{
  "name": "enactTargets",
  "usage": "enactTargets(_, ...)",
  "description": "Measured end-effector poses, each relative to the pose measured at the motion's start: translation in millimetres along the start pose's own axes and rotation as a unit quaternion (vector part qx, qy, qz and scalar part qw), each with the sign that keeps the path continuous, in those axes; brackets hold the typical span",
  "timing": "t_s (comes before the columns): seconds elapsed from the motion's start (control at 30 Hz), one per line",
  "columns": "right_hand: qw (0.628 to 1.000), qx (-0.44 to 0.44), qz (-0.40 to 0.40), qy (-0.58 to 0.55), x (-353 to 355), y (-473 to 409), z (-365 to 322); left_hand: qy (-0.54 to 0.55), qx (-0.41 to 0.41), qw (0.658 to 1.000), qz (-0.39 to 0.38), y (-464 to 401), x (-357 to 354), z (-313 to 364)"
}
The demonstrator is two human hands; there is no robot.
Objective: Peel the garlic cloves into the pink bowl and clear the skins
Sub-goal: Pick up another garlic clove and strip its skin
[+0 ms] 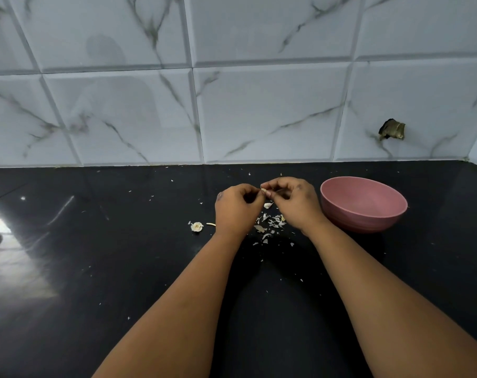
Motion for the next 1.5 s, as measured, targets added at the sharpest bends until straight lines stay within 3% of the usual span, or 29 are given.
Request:
enactTargets(0.2, 1.0, 0.023, -0.002, -0.003, -3, 0, -3, 0.026, 0.006, 1.0, 0.009, 0, 3, -4)
enactTargets(0.33, 0.996, -0.028, -0.004, -0.079, -5, 0, 7, 0.08, 0.031, 0.996, 0.009, -2, 1, -11)
enactTargets(0.5, 0.97, -0.088, 0.001, -0.226, -11, 1, 15, 0.154, 0.135, 0.979, 0.004, 0, -10, -32)
enactTargets(0.6, 0.963, -0.097, 0.008, -0.252, -9, 2, 14, 0.177, 0.186, 0.966, -0.016, 1, -17, -44)
enactTargets(0.8, 0.97, -0.11, 0.031, -0.214, -2, 2, 18, 0.066, 0.119, 0.989, -0.052, 0, -17, -36)
enactTargets(0.97, 0.97, -0.115, 0.032, -0.21, 0, 3, 20, 0.092, 0.095, 0.989, -0.059, -1, -21, -29)
enactTargets(1.07, 0.973, -0.11, 0.041, -0.201, 1, 3, 19, 0.12, 0.091, 0.988, -0.012, 1, -10, -27)
enactTargets(1.17, 0.965, -0.127, 0.05, -0.224, 1, 2, 23, 0.211, 0.11, 0.971, 0.023, 0, -4, -30)
enactTargets(1.3, 0.949, -0.153, 0.027, -0.273, -10, 5, 27, 0.395, 0.122, 0.91, -0.039, 2, -20, -19)
enactTargets(1.4, 0.939, -0.163, 0.011, -0.303, -16, 6, 27, 0.418, 0.136, 0.896, -0.061, 3, -26, -17)
enactTargets(1.5, 0.928, -0.175, 0.006, -0.33, -17, 6, 25, 0.42, 0.154, 0.893, -0.037, 2, -23, -23)
Point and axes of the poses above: each hand's wrist, its own y-axis away from the middle knuckle, its own x-axis out of the back of the hand, z = x × y, the point moved 10 cm from there along -y, towards the middle knuckle, and after that the axes turned 1 degree about -y, right-handed, at the moved point
